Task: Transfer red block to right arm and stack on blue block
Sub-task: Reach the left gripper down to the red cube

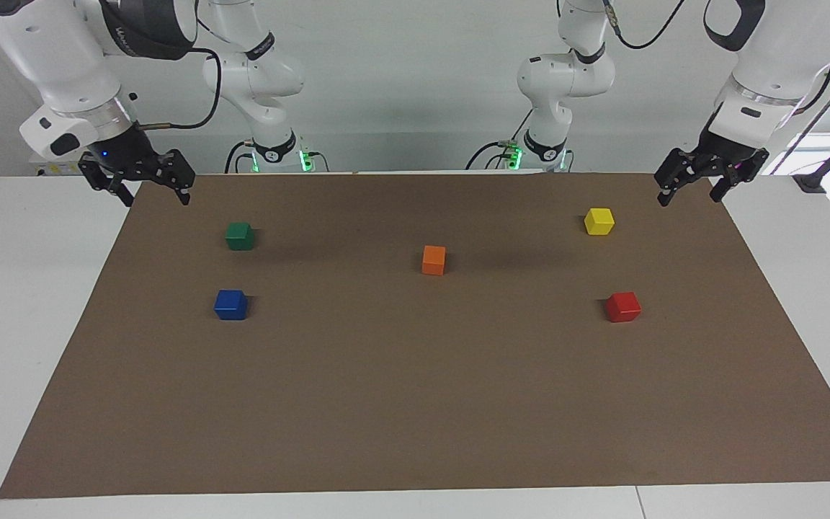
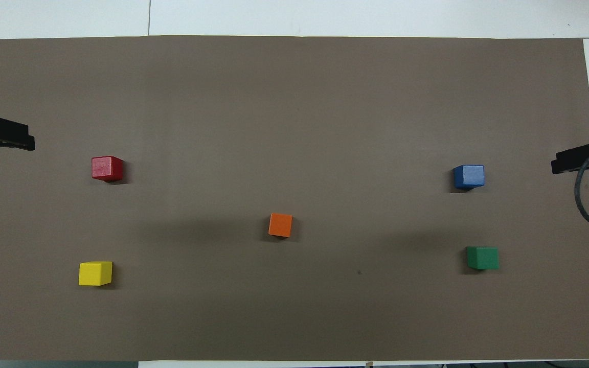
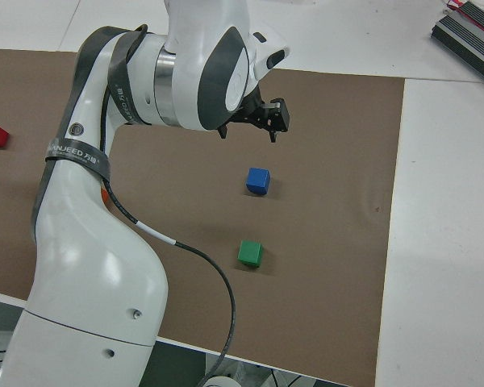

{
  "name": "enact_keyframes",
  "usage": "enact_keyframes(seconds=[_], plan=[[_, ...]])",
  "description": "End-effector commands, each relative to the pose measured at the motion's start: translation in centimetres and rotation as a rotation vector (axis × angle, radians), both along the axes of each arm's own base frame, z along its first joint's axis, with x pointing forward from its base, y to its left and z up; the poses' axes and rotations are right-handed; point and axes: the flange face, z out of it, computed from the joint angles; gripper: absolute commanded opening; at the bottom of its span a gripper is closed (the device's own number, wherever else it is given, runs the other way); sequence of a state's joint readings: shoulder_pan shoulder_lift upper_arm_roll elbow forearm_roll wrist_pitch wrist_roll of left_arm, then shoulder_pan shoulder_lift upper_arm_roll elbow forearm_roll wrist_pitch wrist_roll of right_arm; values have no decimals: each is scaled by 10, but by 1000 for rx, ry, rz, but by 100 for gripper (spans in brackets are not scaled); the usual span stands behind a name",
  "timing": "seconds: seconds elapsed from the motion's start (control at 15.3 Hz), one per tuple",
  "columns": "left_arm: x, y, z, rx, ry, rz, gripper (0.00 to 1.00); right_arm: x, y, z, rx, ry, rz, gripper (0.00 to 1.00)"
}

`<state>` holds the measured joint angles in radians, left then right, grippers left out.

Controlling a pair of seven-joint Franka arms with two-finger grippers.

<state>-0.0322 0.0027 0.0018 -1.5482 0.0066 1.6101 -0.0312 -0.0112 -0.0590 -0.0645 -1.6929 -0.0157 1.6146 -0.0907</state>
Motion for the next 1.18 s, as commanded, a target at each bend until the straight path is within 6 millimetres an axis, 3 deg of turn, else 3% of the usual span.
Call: enact_keyframes(seconds=[0.0, 0.39, 0.46, 0.78, 1.11], plan=[[-3, 1, 4, -12, 7, 4, 100, -6, 0, 6, -1, -15, -26, 100], [-8, 2, 6, -7, 17, -19, 100, -6, 2, 7, -1, -18, -23, 100], [-4, 8, -4, -7, 6, -10, 100, -6, 2, 7, -1, -18, -23, 100], [13, 9, -96, -3, -17, -11, 100, -6, 2, 7, -1, -18, -23, 100], [32, 39, -208, 1, -68, 36, 100, -10, 1, 5, 1, -17, -21, 100]])
